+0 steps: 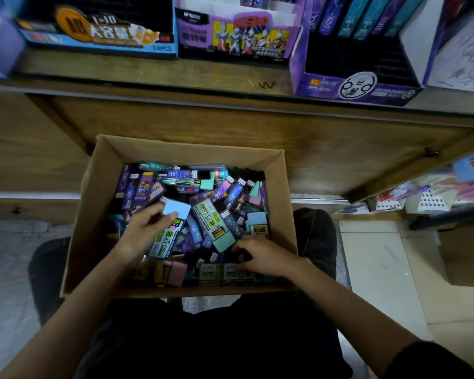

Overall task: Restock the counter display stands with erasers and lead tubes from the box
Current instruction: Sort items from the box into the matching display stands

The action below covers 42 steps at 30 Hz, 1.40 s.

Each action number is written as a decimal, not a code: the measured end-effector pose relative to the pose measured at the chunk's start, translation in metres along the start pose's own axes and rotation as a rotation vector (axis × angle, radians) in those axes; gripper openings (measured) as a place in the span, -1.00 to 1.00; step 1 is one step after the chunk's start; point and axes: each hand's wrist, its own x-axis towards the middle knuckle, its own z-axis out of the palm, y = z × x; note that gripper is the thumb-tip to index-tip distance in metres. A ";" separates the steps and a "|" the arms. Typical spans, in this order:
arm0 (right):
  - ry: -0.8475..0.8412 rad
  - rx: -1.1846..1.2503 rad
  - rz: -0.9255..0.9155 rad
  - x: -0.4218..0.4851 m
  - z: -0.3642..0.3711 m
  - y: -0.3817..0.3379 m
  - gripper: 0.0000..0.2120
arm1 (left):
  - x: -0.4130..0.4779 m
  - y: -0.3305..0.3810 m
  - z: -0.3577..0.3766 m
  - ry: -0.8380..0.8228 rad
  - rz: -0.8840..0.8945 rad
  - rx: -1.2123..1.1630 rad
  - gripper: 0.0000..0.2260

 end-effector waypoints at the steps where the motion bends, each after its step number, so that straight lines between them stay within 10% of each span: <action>1: 0.013 -0.008 0.011 0.001 0.004 0.002 -0.56 | -0.001 -0.001 0.001 0.003 0.002 -0.003 -0.79; 16: 0.201 -0.062 0.138 0.014 0.001 -0.007 -0.86 | 0.000 -0.018 -0.028 0.191 0.005 -0.063 -0.89; 23: 0.591 0.931 0.107 0.030 -0.030 -0.052 -0.87 | 0.001 -0.014 -0.032 0.228 0.013 -0.163 -0.88; 27: 0.542 1.417 0.111 0.035 -0.040 -0.078 -0.59 | 0.004 -0.001 -0.010 0.224 -0.044 -0.286 -0.93; 31: 0.608 1.716 0.106 0.034 -0.036 -0.094 -0.75 | 0.006 0.013 0.005 0.212 -0.135 -0.630 -0.88; 38: 0.364 0.906 0.078 0.042 -0.015 -0.095 -0.82 | 0.003 0.015 -0.003 0.193 0.002 -0.572 -0.80; 42: 0.570 0.588 0.040 0.070 -0.045 -0.083 -0.87 | -0.001 0.003 -0.028 0.246 0.003 -0.470 -0.78</action>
